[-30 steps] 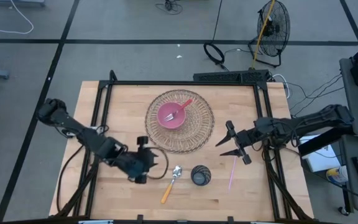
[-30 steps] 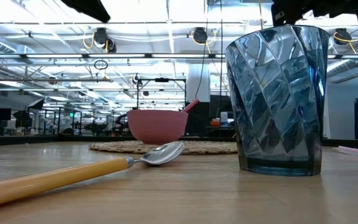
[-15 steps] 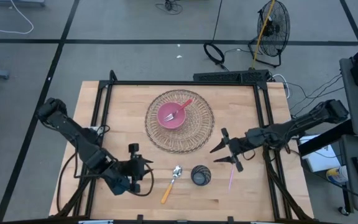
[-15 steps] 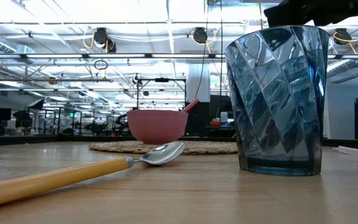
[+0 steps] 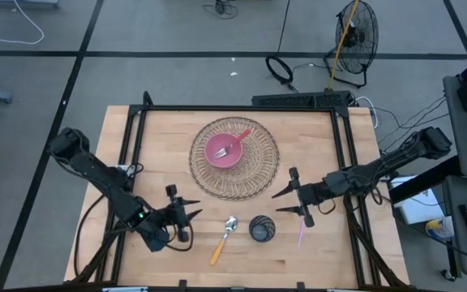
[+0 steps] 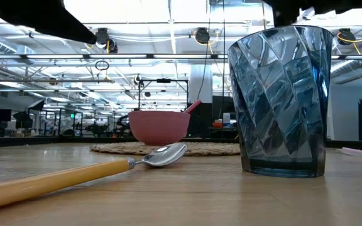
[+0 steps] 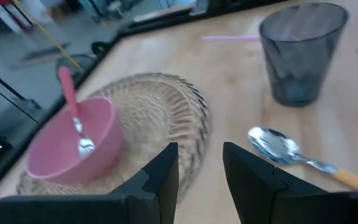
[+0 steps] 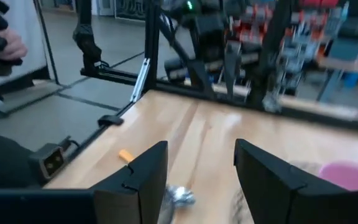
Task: Pick & Place Utensil
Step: Put the orange spoon into the pink bowl on the woven mat
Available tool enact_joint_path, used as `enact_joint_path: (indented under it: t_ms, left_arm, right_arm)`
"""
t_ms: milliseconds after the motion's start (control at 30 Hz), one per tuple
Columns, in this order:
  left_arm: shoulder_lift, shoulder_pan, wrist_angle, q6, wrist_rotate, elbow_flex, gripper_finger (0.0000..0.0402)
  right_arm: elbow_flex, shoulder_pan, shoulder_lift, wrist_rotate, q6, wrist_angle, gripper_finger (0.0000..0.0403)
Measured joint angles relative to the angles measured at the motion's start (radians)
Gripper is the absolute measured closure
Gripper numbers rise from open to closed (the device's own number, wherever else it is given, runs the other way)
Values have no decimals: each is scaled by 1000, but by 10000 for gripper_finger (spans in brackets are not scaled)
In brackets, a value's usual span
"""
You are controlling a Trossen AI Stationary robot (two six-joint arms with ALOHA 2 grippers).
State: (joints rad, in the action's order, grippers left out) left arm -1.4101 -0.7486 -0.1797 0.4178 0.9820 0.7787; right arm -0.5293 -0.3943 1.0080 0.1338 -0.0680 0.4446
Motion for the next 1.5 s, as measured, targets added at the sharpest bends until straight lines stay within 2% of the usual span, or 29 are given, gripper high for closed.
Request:
enact_joint_path:
  t_ms: [233,300,367,467,600,700,867,1000,1167,1300,1500]
  left_arm:
    - [0,28,16,-134,81,-22,270]
    - [0,38,28,-167,81,-22,270]
    - [0,47,52,-138,76,-22,270]
    - [0,57,56,-84,-19,-22,270]
    - [0,88,80,-88,-308,-22,270]
    - [0,119,143,-96,-485,-22,270]
    - [-1,162,280,-143,-669,-22,270]
    - [-37,190,340,-184,-710,-21,270]
    - [-145,207,454,-175,-758,-21,270]
    - [-205,207,466,-121,-750,-7,270]
    - [-222,196,467,33,-749,-3,270]
  right_arm:
    - [0,8,0,-4,-215,223,227]
    - [0,8,0,-3,-231,291,227]
    - [-1,8,-1,10,-223,309,227]
    - [-1,8,-1,68,-175,252,227]
    - [-1,8,8,79,-112,137,227]
    - [-1,1,34,79,-92,129,227]
    - [-1,-3,74,75,-91,119,227]
    - [-1,-7,81,74,-95,90,227]
    - [-1,-15,81,73,-108,80,227]
    - [-1,-16,81,74,-131,81,227]
    - [-1,-13,81,74,-139,80,227]
